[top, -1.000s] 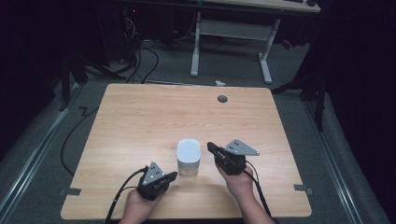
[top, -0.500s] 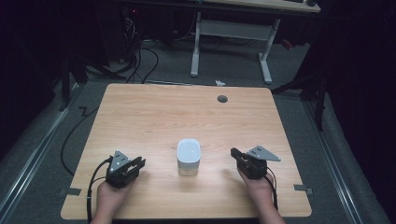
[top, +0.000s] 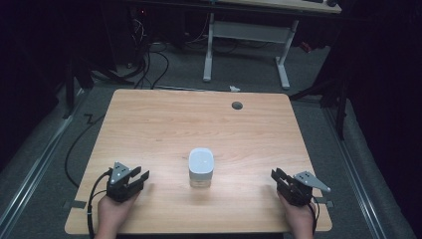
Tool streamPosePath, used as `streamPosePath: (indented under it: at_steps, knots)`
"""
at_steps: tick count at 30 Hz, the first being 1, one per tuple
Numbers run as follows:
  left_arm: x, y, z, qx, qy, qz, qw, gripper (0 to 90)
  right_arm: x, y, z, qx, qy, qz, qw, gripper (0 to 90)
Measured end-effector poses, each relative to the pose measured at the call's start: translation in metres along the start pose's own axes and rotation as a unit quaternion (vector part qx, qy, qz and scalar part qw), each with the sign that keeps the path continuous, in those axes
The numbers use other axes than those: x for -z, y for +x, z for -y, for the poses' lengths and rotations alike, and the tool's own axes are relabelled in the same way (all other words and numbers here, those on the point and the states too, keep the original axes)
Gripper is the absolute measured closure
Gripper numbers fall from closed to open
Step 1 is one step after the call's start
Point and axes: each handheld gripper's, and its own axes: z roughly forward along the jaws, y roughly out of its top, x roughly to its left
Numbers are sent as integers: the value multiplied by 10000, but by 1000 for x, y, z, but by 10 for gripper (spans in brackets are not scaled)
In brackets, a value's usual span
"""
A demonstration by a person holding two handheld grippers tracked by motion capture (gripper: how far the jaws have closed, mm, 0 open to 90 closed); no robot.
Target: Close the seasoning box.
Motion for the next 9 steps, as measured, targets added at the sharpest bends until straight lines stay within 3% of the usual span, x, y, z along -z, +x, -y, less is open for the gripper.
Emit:
streamPosePath:
  at_steps: [5,9]
  knots:
    - [0,-8,4,-273,53,67,9996,605,0,0,0,47,25,-41,10000,704]
    - [2,-11,3,-217,17,109,9997,602,-1,4,1,124,83,-103,9998,676]
